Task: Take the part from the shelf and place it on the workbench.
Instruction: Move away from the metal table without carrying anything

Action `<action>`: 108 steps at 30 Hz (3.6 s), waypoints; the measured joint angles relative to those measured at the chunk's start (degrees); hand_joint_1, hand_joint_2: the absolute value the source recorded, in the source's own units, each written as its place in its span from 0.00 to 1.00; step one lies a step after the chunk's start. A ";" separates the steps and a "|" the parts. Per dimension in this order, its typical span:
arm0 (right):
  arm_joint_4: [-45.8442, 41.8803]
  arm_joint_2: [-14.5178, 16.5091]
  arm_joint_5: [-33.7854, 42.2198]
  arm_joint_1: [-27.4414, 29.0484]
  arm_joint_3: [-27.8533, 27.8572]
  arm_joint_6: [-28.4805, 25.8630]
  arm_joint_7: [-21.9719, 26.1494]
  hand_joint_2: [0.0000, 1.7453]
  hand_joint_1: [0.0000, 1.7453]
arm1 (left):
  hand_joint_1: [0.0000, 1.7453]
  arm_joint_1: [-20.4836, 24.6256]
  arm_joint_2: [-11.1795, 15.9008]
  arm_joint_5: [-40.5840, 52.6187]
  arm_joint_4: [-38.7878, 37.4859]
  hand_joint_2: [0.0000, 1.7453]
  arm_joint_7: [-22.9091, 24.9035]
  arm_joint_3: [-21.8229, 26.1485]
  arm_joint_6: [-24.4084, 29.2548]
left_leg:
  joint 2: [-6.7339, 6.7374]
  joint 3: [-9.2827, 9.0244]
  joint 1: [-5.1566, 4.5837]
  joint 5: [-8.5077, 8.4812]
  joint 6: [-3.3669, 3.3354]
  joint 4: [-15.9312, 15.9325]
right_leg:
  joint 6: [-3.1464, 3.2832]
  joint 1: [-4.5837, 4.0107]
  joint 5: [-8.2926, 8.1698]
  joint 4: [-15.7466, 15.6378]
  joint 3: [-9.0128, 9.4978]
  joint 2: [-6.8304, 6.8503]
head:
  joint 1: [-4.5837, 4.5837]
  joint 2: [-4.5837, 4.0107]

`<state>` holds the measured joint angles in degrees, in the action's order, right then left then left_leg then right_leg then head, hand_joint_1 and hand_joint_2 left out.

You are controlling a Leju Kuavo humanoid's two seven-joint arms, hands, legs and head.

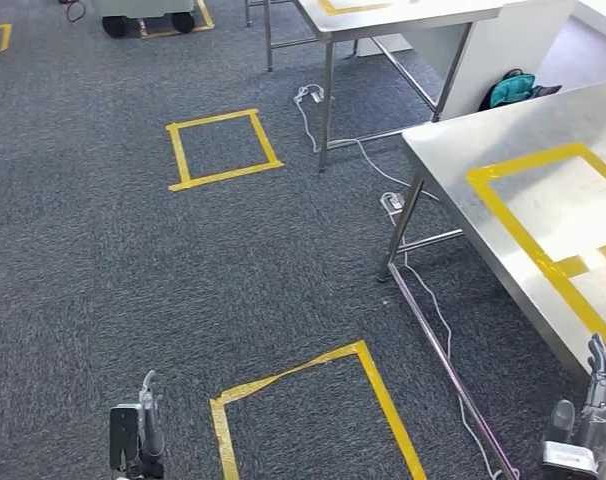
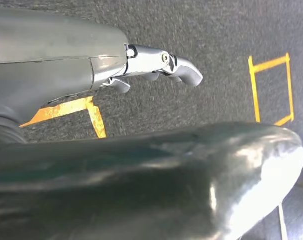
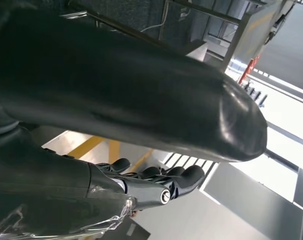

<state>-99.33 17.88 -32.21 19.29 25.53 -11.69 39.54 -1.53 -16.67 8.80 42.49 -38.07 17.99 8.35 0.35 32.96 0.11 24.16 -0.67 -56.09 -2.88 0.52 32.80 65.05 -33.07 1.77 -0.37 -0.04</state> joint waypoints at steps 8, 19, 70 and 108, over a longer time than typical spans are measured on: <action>1.29 0.02 -0.10 -0.57 0.73 0.00 -0.01 0.00 0.00 | 0.00 -0.04 -0.16 0.03 0.79 0.00 0.00 0.04 -0.17 | -6.29 0.57 -0.05 -0.70 0.34 -0.21 | 1.00 0.14 -4.96 -5.84 2.08 -6.06 | 0.04 0.00; 2.14 0.08 -0.05 -0.97 1.32 0.25 -0.02 0.00 0.00 | 0.00 -0.39 -0.22 0.02 1.58 0.00 0.00 0.07 -0.34 | -1.10 9.62 0.85 4.30 3.52 -15.00 | 2.41 0.13 -5.92 -9.93 4.32 0.61 | 0.42 0.00; 54.97 -5.52 2.91 -13.03 -0.76 -14.61 -3.55 0.00 0.00 | 0.00 -1.76 2.22 3.70 1.57 0.00 -0.01 17.83 -13.14 | -6.67 1.33 -0.11 -1.27 1.04 -0.55 | 0.68 0.28 -4.83 -6.09 2.04 -6.40 | -0.19 0.00; 80.07 -11.91 5.99 -18.79 17.39 -12.01 -4.10 0.00 0.00 | 0.00 1.66 -1.39 9.21 -5.79 0.00 -0.01 14.19 -4.69 | -1.52 6.63 -0.25 5.62 2.60 -11.94 | 2.04 0.67 -6.14 -6.54 1.16 -1.60 | 0.44 0.00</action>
<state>-19.26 5.98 -26.22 0.50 42.92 -23.70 35.44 0.13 -18.06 18.01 36.70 -38.08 32.18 3.67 -1.17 39.59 -0.14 29.78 1.93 -68.03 -0.84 1.19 26.65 58.51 -31.91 0.17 0.07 -0.04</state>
